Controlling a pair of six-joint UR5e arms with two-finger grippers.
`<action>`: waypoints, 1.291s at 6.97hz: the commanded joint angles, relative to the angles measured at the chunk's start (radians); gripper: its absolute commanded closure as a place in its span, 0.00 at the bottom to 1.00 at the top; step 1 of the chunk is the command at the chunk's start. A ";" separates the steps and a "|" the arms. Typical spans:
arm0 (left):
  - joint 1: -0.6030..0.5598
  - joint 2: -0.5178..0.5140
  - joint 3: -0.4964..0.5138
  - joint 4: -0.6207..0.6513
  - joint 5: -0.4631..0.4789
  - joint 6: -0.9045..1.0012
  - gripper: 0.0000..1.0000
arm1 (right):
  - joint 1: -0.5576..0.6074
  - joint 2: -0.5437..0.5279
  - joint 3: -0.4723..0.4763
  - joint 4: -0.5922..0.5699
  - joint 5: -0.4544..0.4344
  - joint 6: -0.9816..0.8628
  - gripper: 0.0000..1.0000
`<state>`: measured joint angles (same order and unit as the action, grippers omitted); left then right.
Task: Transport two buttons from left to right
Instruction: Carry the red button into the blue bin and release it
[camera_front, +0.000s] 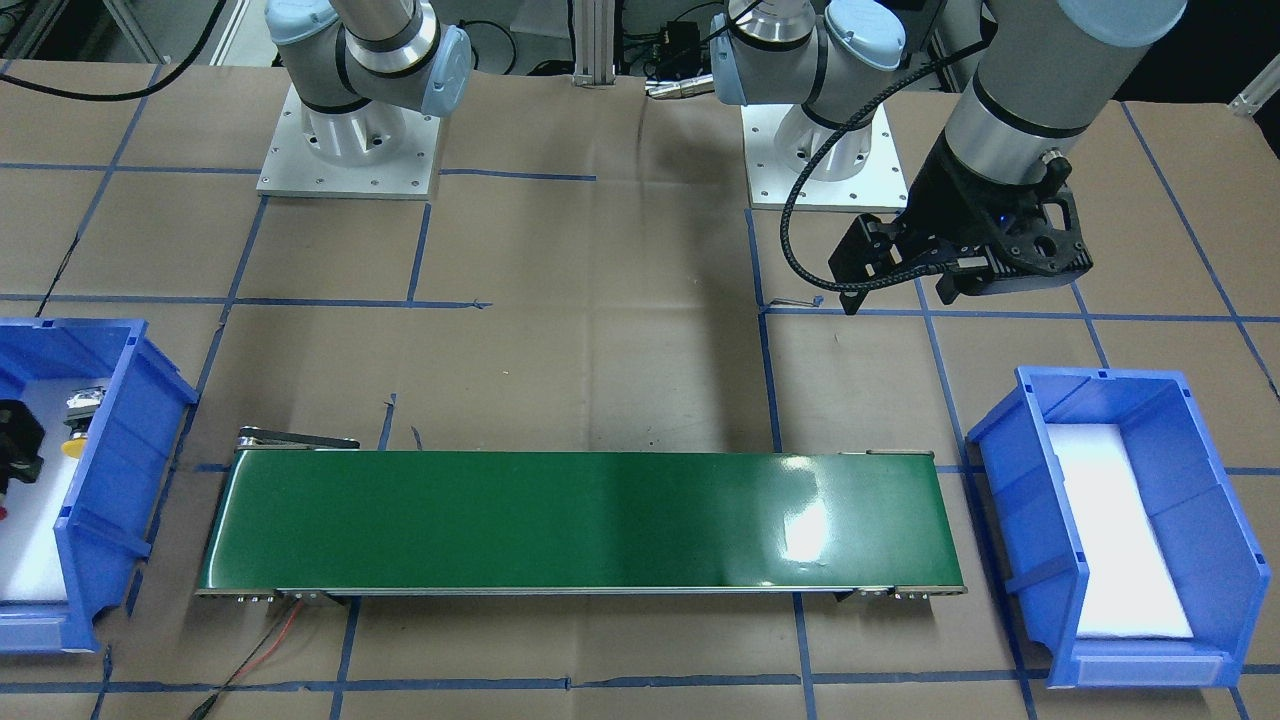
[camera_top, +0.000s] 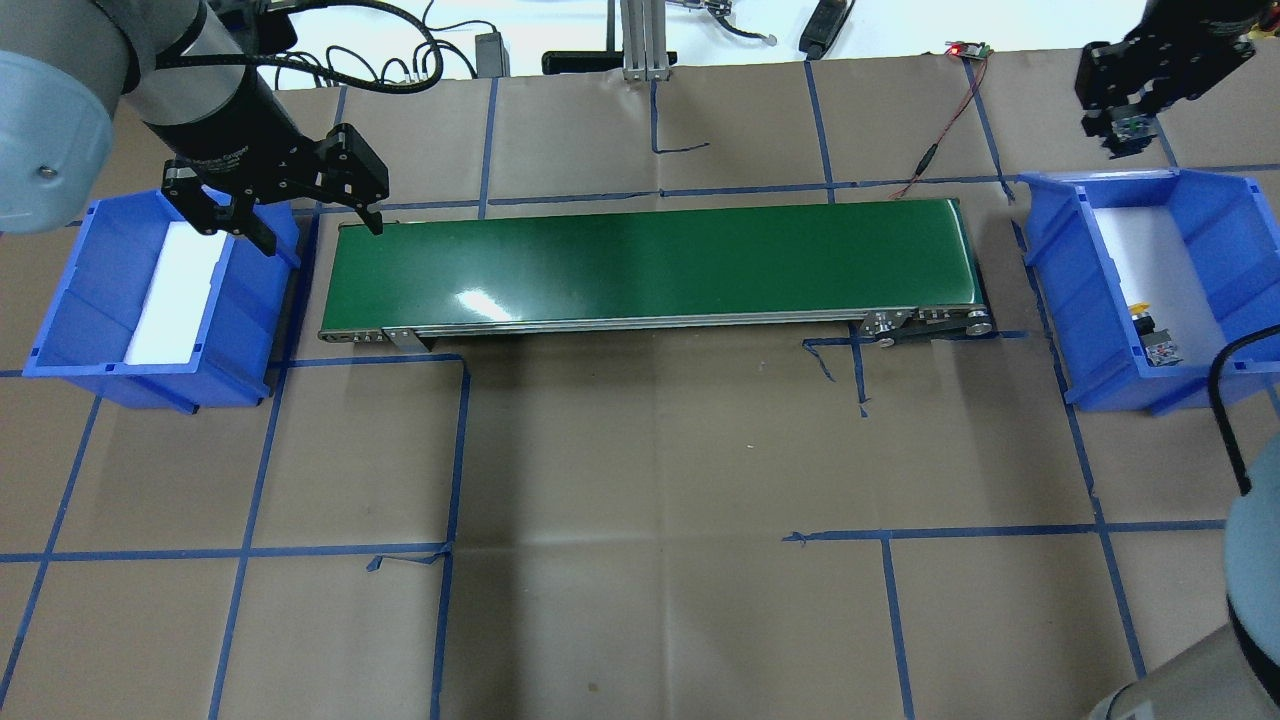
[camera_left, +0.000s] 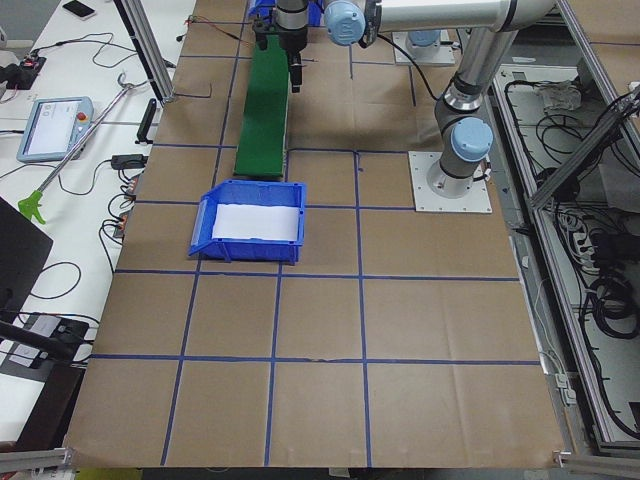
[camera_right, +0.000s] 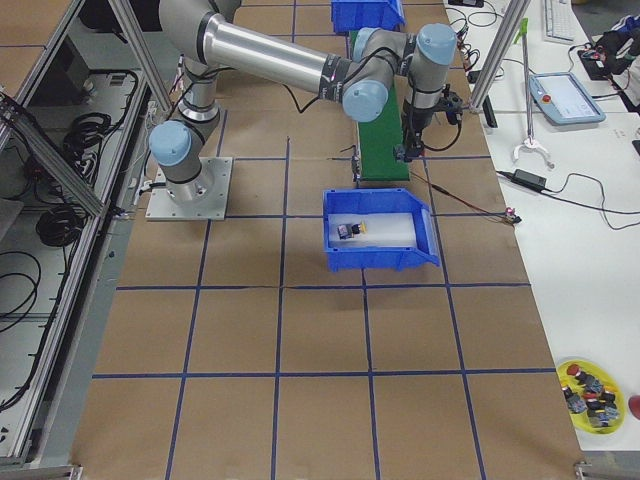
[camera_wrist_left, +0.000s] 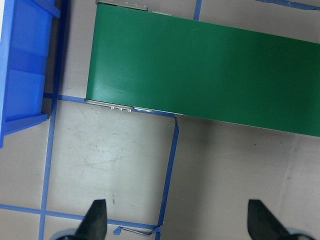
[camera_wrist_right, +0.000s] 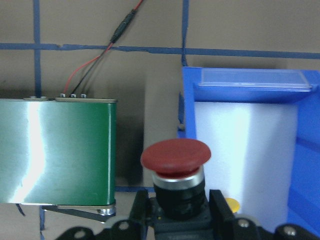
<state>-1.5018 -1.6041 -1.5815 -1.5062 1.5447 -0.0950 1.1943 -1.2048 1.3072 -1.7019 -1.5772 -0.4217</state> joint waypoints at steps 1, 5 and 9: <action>0.000 0.001 0.000 0.000 0.000 0.000 0.00 | -0.120 0.049 0.003 -0.004 0.003 -0.116 0.98; 0.000 -0.002 0.002 0.000 0.000 0.000 0.00 | -0.137 0.163 0.073 -0.111 0.014 -0.187 0.98; 0.000 -0.002 0.002 0.000 0.000 -0.002 0.00 | -0.137 0.217 0.129 -0.208 0.016 -0.170 0.98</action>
<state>-1.5017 -1.6049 -1.5800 -1.5053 1.5447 -0.0961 1.0569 -1.0069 1.4315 -1.9016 -1.5623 -0.5939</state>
